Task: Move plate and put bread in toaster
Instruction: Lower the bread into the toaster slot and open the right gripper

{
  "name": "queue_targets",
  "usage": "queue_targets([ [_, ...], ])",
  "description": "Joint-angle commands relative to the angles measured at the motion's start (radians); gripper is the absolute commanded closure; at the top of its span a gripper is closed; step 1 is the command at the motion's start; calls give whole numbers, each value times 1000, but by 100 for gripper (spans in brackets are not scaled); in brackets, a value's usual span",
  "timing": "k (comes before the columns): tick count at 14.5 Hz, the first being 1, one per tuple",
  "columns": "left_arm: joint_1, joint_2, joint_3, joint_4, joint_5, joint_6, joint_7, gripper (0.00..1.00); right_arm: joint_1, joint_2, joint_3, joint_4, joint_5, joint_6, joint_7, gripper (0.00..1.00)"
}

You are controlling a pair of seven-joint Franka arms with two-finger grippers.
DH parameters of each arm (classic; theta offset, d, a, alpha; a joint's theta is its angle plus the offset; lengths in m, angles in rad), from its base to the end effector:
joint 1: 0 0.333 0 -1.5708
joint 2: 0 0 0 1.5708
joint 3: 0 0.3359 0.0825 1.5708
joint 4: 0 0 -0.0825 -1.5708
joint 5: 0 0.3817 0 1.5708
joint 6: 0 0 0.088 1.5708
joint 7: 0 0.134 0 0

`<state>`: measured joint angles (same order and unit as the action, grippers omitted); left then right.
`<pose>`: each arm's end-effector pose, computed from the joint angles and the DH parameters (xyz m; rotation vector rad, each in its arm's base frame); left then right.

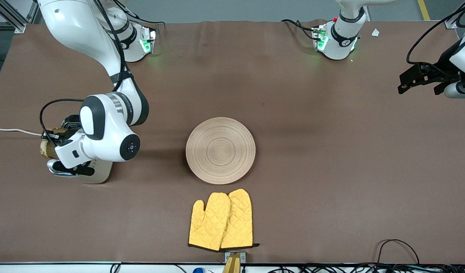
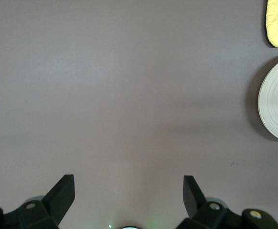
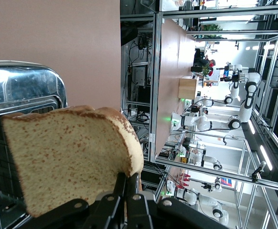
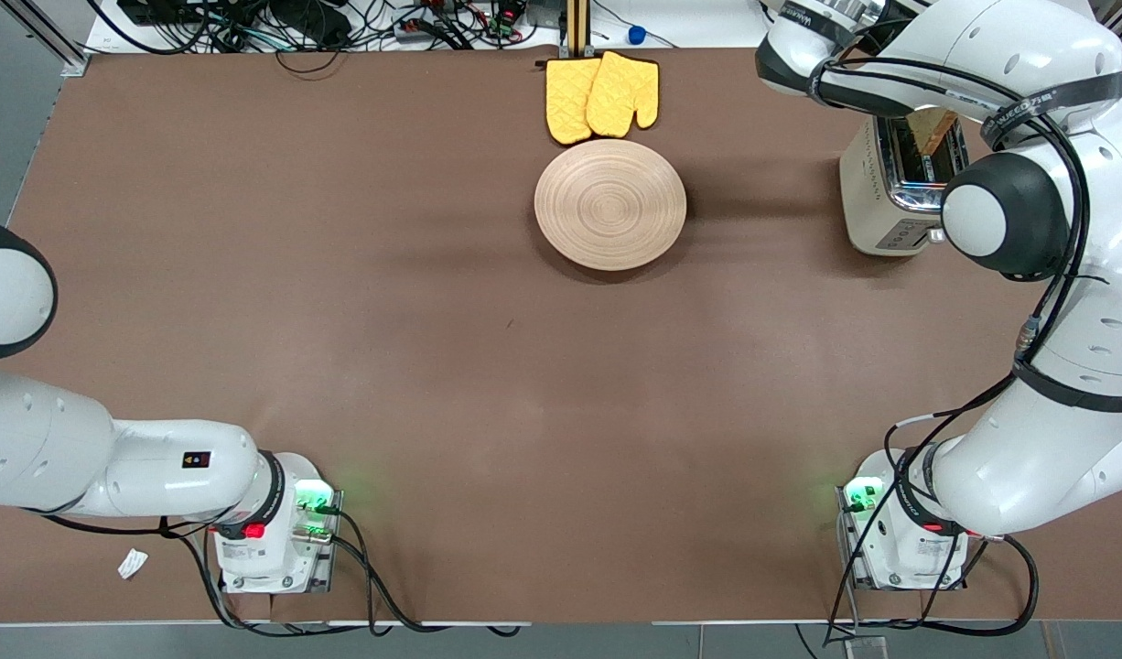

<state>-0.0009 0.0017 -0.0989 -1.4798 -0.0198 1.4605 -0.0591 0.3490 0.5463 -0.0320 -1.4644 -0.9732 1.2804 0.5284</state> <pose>0.5381 -0.0567 0.6492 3.1226 -0.0666 -0.0351 0.6378 0.0797 0.3937 1.9335 -0.1242 -0.2182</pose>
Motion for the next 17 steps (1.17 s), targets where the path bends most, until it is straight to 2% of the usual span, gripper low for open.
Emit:
queue_targets([
  [1,1,-9,-4,-7,23,4,5,0,-10,-25,12,-48,-27,10,36,100],
  [17,5,-5,-4,-5,23,14,7,0,24,-9,20,-139,-10,31,196,100],
])
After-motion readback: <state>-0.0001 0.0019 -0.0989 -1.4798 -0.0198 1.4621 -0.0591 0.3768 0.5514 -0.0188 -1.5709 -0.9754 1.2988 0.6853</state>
